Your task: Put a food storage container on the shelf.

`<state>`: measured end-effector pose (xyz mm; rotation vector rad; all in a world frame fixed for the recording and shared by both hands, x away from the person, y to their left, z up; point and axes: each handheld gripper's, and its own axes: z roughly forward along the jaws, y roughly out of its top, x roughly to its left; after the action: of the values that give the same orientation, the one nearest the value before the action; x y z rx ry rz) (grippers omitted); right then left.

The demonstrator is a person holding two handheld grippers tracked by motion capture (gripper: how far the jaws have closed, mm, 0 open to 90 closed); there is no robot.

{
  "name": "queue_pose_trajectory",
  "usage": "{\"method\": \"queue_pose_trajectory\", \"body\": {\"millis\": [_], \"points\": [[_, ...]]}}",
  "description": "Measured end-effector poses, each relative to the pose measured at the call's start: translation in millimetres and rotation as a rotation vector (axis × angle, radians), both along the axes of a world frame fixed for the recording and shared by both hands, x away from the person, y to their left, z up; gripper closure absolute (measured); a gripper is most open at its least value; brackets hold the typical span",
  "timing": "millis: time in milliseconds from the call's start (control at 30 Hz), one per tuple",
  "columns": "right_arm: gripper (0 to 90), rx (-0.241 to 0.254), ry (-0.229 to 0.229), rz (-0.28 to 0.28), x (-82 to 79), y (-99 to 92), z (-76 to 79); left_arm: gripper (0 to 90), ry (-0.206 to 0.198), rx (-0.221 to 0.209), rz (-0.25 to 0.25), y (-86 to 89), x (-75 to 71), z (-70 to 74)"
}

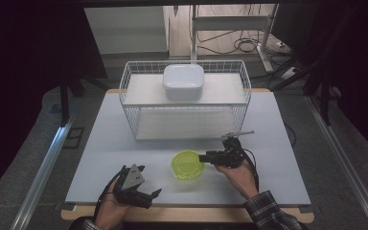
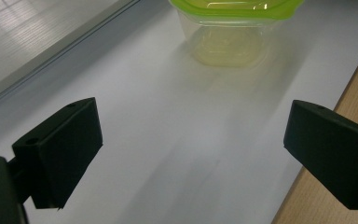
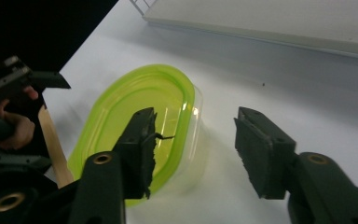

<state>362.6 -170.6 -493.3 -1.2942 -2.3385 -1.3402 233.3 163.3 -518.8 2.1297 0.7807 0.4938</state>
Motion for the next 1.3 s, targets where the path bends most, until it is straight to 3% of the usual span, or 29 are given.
{"method": "queue_pose_trajectory", "body": {"millis": [167,400,533,633,967,1300], "points": [[60.0,0.026,0.076,-0.007,5.9,5.5,-6.1,3.8,-0.003,0.005,-0.002,-0.4,-0.3,-0.1],[78.3,0.054,0.126,0.003,9.1,7.2,-8.5,3.8,-0.004,0.019,-0.010,-2.1,-0.8,-0.9],[80.4,0.074,0.143,0.014,9.3,7.2,-8.0,3.8,-0.010,0.024,-0.011,-2.5,-1.1,-0.9],[81.1,0.109,0.184,0.008,9.8,5.3,-7.3,3.8,-0.012,0.024,-0.011,-2.2,-1.3,-0.5],[81.4,0.121,0.153,-0.001,6.5,1.0,1.9,3.8,-0.017,0.021,-0.006,-1.6,-1.3,0.0],[81.4,0.154,0.110,0.002,2.9,-3.5,23.4,3.7,-0.020,0.018,0.003,-0.6,-1.1,0.5]]}}
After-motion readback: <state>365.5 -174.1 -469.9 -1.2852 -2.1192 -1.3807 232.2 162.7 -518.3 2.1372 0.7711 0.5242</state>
